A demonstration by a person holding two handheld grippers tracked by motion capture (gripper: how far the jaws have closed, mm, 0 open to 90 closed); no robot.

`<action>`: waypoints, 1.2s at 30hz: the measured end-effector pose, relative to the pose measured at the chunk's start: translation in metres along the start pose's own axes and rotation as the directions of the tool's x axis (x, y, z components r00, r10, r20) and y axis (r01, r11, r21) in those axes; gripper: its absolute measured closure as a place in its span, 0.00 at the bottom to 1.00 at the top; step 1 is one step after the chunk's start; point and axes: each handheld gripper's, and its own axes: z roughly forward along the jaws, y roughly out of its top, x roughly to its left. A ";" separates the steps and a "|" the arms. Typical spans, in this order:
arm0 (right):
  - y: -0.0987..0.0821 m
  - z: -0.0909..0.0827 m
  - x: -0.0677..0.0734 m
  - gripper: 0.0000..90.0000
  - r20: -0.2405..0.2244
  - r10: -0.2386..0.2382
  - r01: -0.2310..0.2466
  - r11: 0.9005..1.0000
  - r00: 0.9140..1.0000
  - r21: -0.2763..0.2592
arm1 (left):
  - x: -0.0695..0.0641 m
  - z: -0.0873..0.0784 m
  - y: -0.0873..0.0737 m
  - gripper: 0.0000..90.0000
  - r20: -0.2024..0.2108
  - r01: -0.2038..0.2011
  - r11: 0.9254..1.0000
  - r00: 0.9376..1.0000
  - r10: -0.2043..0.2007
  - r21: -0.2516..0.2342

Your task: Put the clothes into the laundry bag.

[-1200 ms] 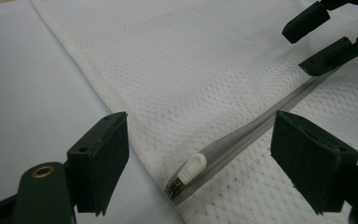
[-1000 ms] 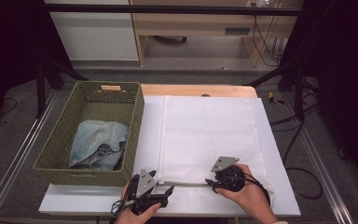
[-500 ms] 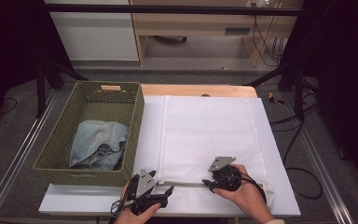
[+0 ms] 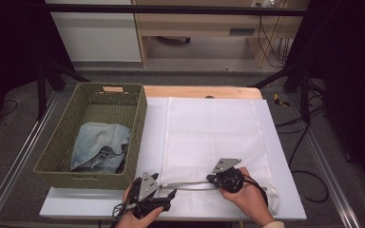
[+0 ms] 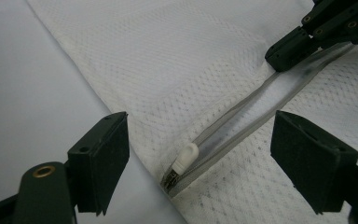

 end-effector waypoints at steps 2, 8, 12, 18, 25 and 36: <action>0.003 -0.003 0.000 0.99 0.003 0.001 -0.001 1.000 1.000 -0.019 | 0.000 -0.001 0.000 0.21 -0.007 -0.005 1.000 1.000 0.005 -0.001; 0.017 -0.017 -0.007 0.99 0.042 -0.008 0.010 0.999 0.999 -0.052 | 0.000 0.001 -0.001 0.21 -0.016 0.000 1.000 1.000 0.001 0.028; 0.026 -0.025 -0.010 1.00 0.069 -0.017 0.022 0.997 0.997 -0.069 | 0.000 0.000 0.000 0.20 -0.015 -0.004 1.000 1.000 0.004 0.026; 0.044 -0.039 -0.011 1.00 0.080 -0.013 0.020 0.996 0.997 -0.091 | -0.002 0.002 0.000 0.18 -0.004 -0.002 0.998 1.000 0.002 0.059; 0.067 -0.046 -0.013 1.00 0.105 -0.017 0.027 0.995 0.994 -0.097 | 0.000 -0.002 0.003 0.17 -0.010 -0.003 0.999 1.000 0.004 0.040; 0.087 -0.064 -0.022 1.00 0.148 0.015 0.007 0.989 0.989 -0.148 | -0.001 -0.007 0.010 0.17 0.001 0.000 1.000 1.000 0.000 0.020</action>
